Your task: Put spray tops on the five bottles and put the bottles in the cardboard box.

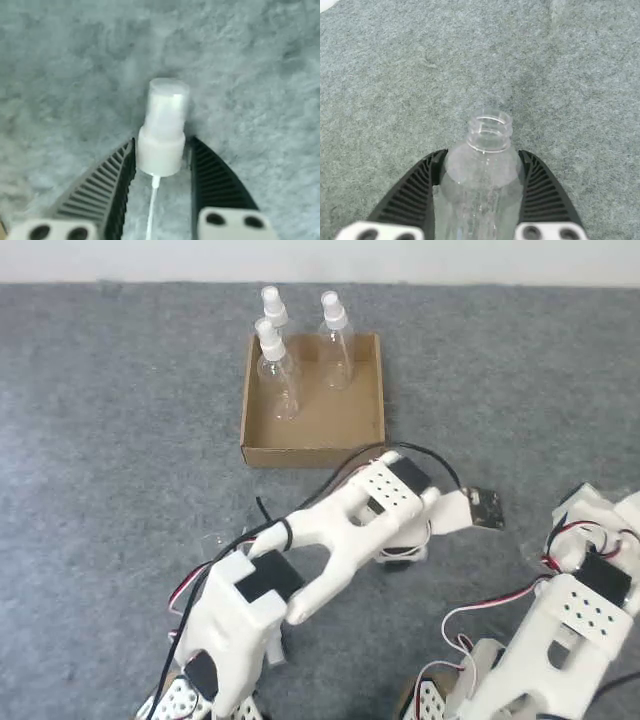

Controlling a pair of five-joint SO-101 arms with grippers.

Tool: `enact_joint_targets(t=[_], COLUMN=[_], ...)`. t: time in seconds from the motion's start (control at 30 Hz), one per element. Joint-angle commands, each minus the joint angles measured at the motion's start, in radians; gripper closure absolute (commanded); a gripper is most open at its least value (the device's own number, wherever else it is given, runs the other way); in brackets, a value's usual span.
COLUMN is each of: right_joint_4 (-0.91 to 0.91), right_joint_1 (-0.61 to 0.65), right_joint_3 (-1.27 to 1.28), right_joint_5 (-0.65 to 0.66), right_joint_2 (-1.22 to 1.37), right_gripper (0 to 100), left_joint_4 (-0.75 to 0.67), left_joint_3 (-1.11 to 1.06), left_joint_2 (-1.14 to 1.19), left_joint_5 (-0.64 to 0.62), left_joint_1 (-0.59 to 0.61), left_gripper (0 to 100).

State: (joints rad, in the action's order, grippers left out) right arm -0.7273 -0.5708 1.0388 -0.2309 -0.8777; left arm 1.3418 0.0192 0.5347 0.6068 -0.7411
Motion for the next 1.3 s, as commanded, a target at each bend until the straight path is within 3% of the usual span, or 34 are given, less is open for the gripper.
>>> enact_joint_targets(t=[0.0, 0.27, 0.53, 1.03, 1.27], right_joint_4=[0.022, 0.022, 0.022, 0.022, 0.022], right_joint_1=[-0.01, -0.008, -0.008, -0.008, -0.008], right_joint_3=[-0.015, -0.015, -0.015, -0.015, -0.015], right_joint_5=[0.017, 0.017, 0.017, 0.017, 0.017], right_joint_2=[-0.035, -0.035, -0.035, -0.035, -0.035], right_gripper=[98.3, 98.3, 98.3, 98.3, 98.3], left_joint_4=[-0.021, -0.018, -0.023, -0.114, -0.107], left_joint_3=[0.053, 0.056, 0.053, 0.054, 0.054], left_joint_2=[-0.012, -0.021, -0.117, -0.06, -0.009], left_joint_5=[0.011, 0.011, -0.087, -0.083, -0.083], left_joint_1=[-0.005, -0.006, -0.005, -0.006, -0.011], left_gripper=[86, 92, 80, 81, 94])
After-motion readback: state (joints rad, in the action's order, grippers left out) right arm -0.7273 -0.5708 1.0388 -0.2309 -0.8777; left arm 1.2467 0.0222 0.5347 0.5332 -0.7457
